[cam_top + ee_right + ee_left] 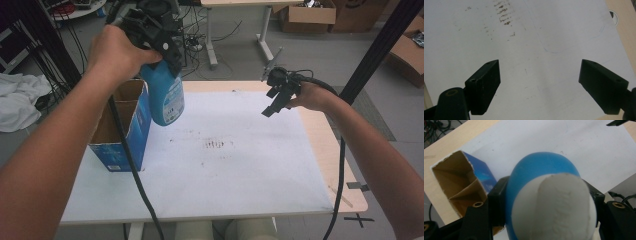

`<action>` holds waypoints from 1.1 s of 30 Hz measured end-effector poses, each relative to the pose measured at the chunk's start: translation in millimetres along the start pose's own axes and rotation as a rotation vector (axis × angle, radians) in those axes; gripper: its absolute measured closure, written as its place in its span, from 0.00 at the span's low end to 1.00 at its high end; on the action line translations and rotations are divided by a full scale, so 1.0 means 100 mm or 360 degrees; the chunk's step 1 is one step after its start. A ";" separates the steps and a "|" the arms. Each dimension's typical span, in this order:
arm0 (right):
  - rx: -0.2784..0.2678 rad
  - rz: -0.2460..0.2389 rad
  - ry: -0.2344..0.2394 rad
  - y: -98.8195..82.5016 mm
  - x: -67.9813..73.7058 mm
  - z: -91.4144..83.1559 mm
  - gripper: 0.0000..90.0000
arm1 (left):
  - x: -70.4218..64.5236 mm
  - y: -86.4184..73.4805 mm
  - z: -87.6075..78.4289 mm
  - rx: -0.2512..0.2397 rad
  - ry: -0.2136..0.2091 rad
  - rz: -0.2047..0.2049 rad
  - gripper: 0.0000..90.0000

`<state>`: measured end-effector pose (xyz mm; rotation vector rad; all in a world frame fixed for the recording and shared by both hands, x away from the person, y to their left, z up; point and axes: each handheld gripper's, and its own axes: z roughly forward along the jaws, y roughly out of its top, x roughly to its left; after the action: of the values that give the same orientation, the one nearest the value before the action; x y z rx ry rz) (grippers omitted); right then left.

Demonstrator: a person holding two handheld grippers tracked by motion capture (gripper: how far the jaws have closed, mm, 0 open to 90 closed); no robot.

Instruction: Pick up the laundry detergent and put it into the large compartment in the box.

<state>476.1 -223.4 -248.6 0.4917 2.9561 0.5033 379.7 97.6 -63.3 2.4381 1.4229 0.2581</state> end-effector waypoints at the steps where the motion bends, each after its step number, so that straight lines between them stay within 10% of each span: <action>1: -0.0001 0.0000 0.0000 0.00 0.00 0.00 0.19 | 0.03 -0.01 -0.04 0.0004 0.0007 -0.0016 0.42; 33: -0.0007 -0.0024 0.0009 0.03 -0.01 0.02 0.20 | 0.92 -0.34 -0.32 0.0021 0.0247 -0.0534 0.42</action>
<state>478.1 -220.1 -249.5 0.4680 2.9610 0.5101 387.6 199.0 -44.8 2.1807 1.8740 0.3661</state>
